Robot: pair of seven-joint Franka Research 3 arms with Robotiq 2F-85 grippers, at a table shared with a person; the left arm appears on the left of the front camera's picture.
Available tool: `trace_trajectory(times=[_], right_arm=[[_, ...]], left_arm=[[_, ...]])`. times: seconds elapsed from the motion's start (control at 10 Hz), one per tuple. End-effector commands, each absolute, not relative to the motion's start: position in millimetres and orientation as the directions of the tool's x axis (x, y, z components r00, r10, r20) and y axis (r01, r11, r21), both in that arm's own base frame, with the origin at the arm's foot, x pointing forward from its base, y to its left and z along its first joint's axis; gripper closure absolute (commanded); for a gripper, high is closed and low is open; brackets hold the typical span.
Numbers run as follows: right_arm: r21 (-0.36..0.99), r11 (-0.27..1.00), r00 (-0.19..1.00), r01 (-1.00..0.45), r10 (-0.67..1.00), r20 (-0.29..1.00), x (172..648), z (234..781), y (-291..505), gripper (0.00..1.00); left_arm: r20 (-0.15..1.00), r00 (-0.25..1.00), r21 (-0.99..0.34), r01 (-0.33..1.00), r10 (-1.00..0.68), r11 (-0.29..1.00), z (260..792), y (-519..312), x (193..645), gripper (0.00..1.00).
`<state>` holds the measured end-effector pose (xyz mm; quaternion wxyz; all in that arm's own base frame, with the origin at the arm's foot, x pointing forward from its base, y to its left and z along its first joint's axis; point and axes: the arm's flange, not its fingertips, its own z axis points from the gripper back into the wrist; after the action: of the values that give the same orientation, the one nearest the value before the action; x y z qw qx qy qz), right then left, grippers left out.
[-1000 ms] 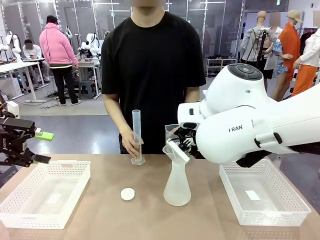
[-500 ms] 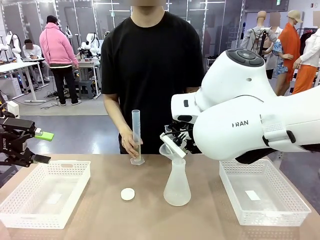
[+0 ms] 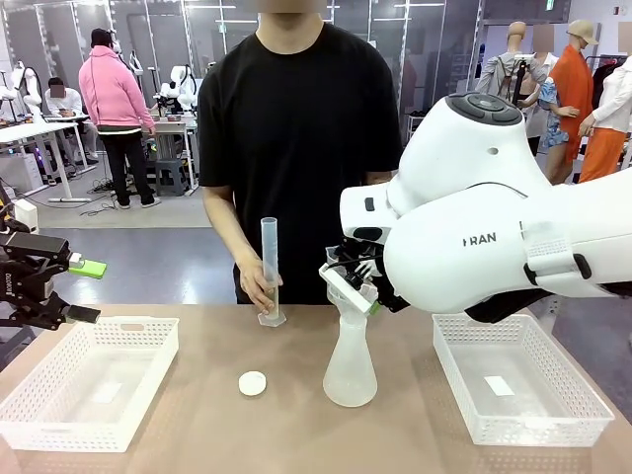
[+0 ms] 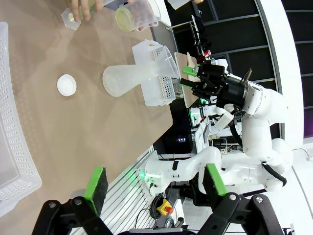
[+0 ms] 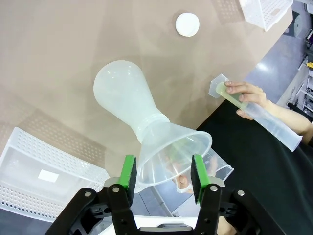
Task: Prepare the solutions needed for the experiment.
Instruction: Once the solution is in the Big flask , pick up the Plastic Funnel and place it back into the right Organizing basket.
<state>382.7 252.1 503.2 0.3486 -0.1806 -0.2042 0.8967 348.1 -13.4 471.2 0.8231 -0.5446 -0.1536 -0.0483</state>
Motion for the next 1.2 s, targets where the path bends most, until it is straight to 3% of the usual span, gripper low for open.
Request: trace_trajectory(times=[0.0,0.2,0.4,0.8,0.9,1.0,1.1], right_arm=[[-0.480,-0.661,-0.682,-0.577,0.713,-0.162,370.9,519.3,242.8,0.22],[-0.474,-0.614,-0.603,-0.632,0.773,-0.197,365.4,539.6,210.6,0.22],[-0.378,-0.529,-0.521,-0.760,0.843,-0.134,361.6,556.9,170.1,0.22],[-0.262,-0.260,-0.241,-0.929,0.965,-0.103,355.7,567.2,102.5,0.22],[-0.252,-0.263,-0.234,-0.931,0.962,-0.140,352.9,566.6,99.8,0.22],[-0.331,-0.330,-0.291,-0.884,0.943,-0.164,350.8,567.7,103.9,0.22],[-0.260,-0.293,-0.271,-0.920,0.955,-0.118,356.6,563.6,91.4,0.22]], left_arm=[[0.305,0.947,-0.891,0.249,0.096,0.380,474.2,-15.8,349.6,0.00],[0.305,0.947,-0.891,0.249,0.096,0.380,474.2,-15.8,349.6,0.00],[0.305,0.947,-0.891,0.249,0.096,0.380,474.2,-15.8,349.6,0.00],[0.305,0.947,-0.891,0.249,0.096,0.380,474.2,-15.8,349.6,0.00],[0.305,0.947,-0.891,0.249,0.096,0.380,474.2,-15.8,349.6,0.00],[0.305,0.947,-0.891,0.249,0.096,0.380,474.2,-15.8,349.6,0.00],[0.305,0.947,-0.891,0.249,0.096,0.380,474.2,-15.8,349.6,0.00]])
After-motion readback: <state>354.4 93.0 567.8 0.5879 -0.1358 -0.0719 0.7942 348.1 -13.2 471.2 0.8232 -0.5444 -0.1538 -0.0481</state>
